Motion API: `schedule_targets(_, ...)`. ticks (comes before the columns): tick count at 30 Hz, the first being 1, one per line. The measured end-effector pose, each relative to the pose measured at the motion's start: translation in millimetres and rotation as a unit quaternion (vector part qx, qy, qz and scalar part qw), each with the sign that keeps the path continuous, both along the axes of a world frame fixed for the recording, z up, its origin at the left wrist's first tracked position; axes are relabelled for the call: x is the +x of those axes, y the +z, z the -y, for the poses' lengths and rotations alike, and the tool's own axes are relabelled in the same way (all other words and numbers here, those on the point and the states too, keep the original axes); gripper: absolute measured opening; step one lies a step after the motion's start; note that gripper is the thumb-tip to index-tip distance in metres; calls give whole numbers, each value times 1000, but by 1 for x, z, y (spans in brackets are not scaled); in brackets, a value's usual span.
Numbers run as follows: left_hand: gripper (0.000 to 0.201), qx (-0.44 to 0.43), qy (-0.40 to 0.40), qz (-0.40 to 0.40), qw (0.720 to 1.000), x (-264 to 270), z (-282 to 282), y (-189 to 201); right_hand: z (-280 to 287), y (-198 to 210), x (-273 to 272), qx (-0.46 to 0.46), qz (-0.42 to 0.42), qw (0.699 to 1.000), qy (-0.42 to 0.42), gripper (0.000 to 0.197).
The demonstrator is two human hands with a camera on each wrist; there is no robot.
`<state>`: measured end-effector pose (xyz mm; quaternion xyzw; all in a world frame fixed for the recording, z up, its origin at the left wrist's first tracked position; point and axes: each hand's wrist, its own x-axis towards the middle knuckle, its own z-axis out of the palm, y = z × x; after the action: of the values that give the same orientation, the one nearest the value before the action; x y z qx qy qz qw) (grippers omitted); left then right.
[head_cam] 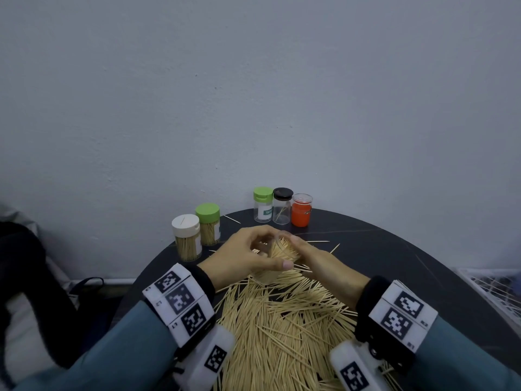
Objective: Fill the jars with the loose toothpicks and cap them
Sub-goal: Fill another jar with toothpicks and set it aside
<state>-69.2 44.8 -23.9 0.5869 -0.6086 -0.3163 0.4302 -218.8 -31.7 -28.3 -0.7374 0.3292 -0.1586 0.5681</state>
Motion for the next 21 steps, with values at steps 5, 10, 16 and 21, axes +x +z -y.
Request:
schedule_targets(5,46,-35,27,-26,999,10,-2,4,5,12,2,-14,-17,1000,4,50)
schedule_targets(10,55,-111,120,-39,986,37,-9,15,20,25,24,-38,-55,998,24,50)
schedule_targets(16,51,-172,230,-66,955,84,-25,29,53,28,95,-238,-266,926,123,45)
schedule_targets(21,44,-194,267,-91,939,113,-31,32,71,19,161,-330,-384,850,146,50)
